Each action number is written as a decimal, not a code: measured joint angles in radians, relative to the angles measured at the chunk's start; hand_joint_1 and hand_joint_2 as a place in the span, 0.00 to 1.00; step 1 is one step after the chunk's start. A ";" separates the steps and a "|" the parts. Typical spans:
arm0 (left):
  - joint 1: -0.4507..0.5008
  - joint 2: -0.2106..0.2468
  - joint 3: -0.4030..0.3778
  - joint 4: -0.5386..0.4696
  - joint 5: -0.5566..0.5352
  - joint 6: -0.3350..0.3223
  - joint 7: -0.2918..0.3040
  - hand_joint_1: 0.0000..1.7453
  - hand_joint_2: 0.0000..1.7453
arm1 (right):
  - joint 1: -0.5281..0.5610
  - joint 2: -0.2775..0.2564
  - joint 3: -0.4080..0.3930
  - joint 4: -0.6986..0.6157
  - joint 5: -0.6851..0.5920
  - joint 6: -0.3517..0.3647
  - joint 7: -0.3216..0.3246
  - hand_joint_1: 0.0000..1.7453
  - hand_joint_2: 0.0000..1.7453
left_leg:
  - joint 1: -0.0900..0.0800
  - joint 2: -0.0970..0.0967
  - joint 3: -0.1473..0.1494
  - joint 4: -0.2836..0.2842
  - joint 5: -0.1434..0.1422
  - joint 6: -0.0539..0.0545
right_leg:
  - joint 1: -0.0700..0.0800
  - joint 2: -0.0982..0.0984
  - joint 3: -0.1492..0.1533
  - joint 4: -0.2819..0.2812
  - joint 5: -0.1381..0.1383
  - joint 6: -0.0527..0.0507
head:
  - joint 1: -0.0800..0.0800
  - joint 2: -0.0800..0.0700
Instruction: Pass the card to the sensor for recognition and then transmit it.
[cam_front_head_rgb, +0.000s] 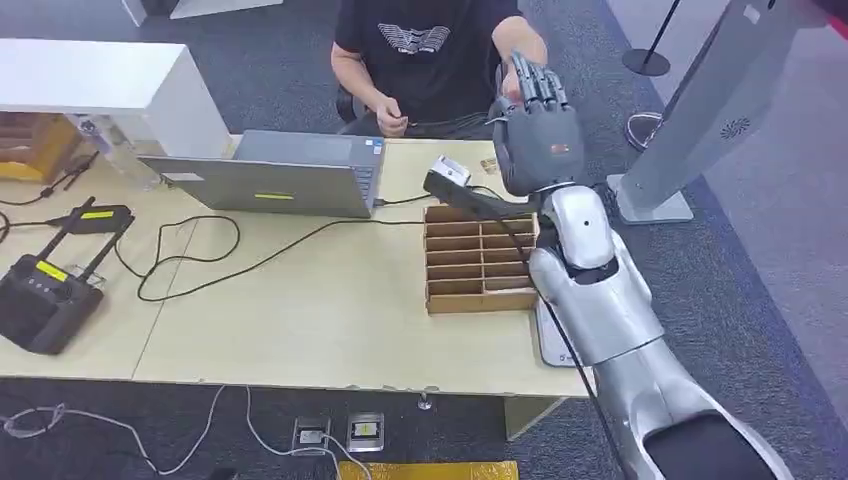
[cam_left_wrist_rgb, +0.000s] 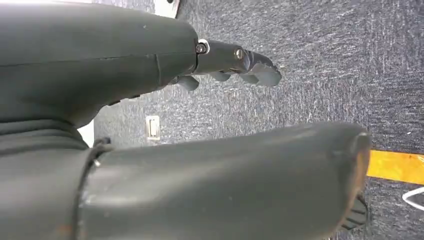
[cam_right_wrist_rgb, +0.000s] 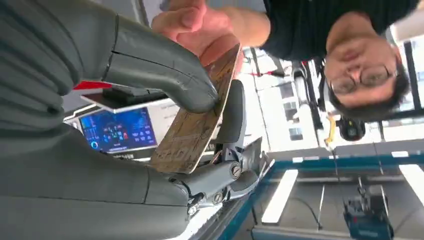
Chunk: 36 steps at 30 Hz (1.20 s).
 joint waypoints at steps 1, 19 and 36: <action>0.000 0.000 -0.001 0.000 -0.005 -0.003 0.000 0.00 0.00 | -0.007 0.009 0.004 0.031 0.002 -0.006 0.007 1.00 1.00 | 0.000 0.000 0.000 0.000 0.000 0.000 | 0.000 0.000 0.000 0.000 0.000 0.000 | 0.000 0.000; 0.001 0.013 -0.042 0.000 -0.021 -0.032 0.001 0.00 0.00 | -0.087 0.090 0.038 0.419 0.061 -0.098 0.050 0.91 1.00 | 0.000 0.000 0.000 0.000 0.000 0.000 | 0.000 0.000 0.000 0.000 0.000 0.000 | 0.000 0.000; 0.002 0.023 -0.043 0.000 -0.024 -0.050 0.003 0.00 0.00 | -0.143 0.093 0.061 0.513 0.090 -0.228 0.036 0.00 0.00 | 0.000 0.001 0.001 0.000 0.000 0.000 | 0.000 0.001 0.000 0.000 0.000 0.000 | 0.000 0.000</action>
